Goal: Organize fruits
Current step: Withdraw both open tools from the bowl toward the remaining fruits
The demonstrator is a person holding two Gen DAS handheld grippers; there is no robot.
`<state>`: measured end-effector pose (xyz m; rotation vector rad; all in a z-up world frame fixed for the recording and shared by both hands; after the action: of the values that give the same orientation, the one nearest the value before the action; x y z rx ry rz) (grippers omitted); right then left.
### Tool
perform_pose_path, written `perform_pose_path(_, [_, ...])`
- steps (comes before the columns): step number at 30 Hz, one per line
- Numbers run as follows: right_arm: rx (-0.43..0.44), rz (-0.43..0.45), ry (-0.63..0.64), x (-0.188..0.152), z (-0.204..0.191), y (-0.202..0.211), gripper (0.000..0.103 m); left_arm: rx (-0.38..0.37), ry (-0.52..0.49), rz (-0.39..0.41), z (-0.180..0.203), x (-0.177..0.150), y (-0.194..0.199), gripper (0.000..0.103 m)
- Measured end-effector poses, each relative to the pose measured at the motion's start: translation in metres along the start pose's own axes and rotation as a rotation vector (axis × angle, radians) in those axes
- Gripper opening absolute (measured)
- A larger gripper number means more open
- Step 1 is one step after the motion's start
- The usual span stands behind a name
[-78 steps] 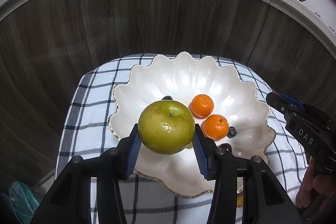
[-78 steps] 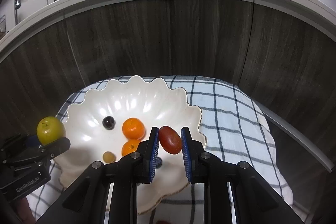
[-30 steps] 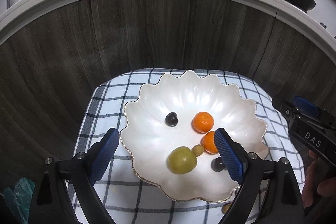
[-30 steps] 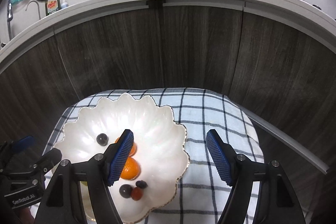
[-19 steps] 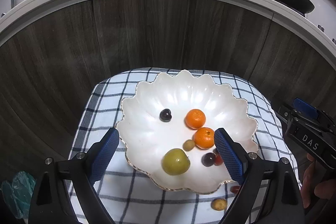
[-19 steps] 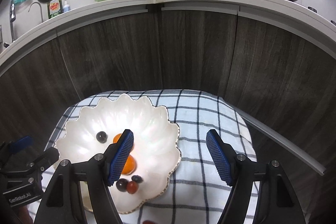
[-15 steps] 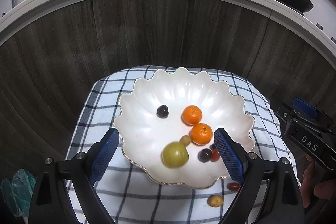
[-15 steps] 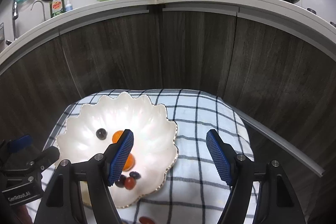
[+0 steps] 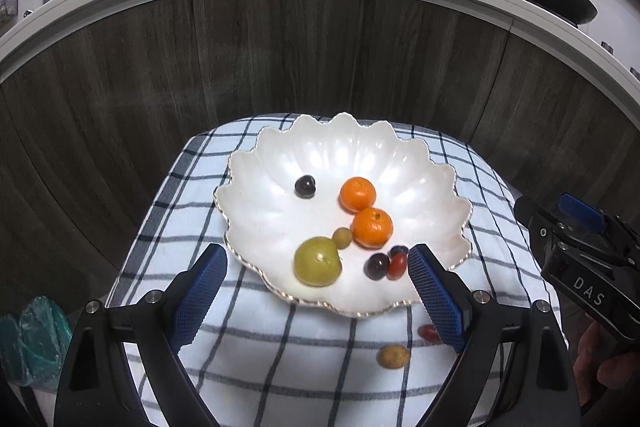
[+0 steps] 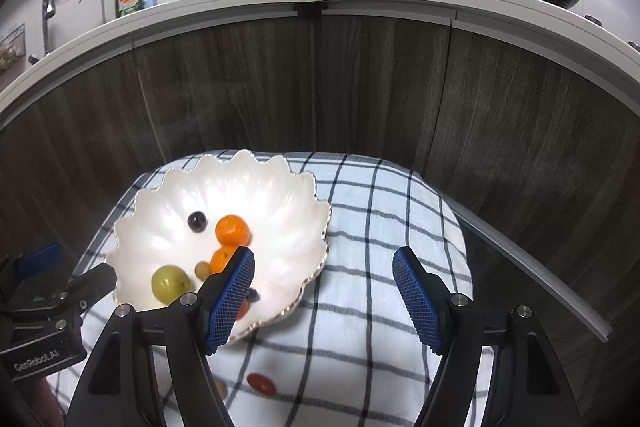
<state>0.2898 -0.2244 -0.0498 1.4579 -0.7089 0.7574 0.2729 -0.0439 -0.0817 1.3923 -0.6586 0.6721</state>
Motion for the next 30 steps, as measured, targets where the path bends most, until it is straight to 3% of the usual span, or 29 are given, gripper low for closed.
perform_pose_path(30, [0.107, -0.05, 0.105, -0.065, -0.005, 0.01, 0.072, -0.015, -0.068, -0.04, 0.028, -0.076, 0.008, 0.093])
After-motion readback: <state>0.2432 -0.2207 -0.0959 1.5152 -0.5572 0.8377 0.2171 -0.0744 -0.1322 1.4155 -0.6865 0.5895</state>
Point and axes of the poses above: each gripper's, at about its wrist camera, not at the fingertips, and y roughly against the way its jaws point, z to its right, x to its top, the point moved 8 cm from there along -y, roughly the way its jaws point, and after that the axes turned 4 degrees about z, right-handed, at the moved point
